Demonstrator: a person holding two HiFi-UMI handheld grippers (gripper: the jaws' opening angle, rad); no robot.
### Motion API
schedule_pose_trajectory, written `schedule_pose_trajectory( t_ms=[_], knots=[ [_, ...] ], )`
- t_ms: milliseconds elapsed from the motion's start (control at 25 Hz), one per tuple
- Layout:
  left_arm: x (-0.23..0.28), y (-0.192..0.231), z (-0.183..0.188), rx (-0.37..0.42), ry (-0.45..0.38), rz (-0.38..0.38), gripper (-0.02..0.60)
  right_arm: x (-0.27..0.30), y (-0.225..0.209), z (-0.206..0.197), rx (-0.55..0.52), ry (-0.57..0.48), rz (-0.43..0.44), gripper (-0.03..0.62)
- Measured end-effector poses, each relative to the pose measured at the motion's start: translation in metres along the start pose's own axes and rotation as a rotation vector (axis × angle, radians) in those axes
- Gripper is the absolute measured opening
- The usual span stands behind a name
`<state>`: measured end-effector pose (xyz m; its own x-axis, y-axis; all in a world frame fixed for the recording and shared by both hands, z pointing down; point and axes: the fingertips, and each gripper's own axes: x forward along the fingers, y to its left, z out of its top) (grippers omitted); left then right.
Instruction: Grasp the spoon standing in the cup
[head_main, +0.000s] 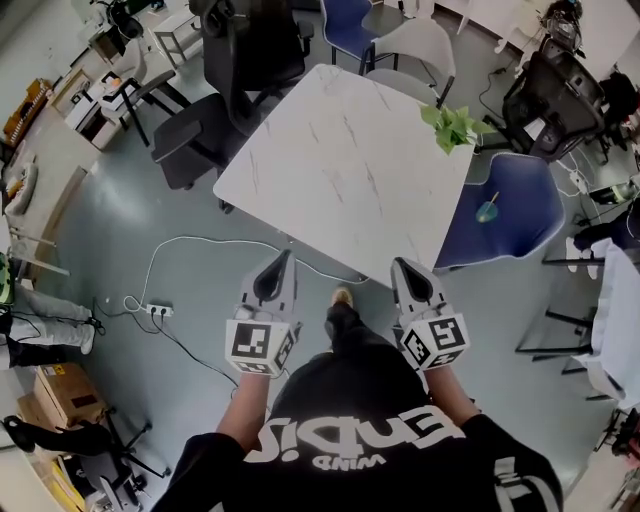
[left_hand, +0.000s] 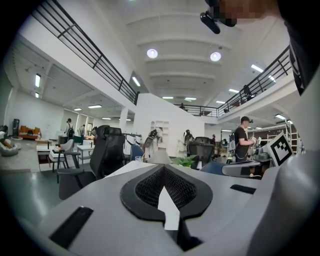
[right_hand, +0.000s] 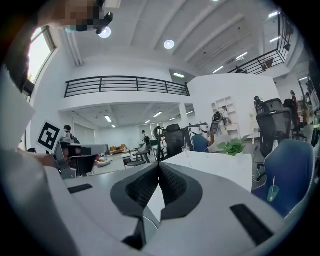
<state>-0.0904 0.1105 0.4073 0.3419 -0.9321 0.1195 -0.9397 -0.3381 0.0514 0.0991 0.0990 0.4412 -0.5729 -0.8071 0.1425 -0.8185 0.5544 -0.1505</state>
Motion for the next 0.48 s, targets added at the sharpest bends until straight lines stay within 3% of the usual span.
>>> schedule_pose_trajectory(
  t_ms=[480],
  knots=[
    [0.084, 0.037, 0.028, -0.004, 0.000, -0.022, 0.014, 0.075, -0.038, 0.028, 0.011, -0.001, -0.004, 0.012]
  ],
)
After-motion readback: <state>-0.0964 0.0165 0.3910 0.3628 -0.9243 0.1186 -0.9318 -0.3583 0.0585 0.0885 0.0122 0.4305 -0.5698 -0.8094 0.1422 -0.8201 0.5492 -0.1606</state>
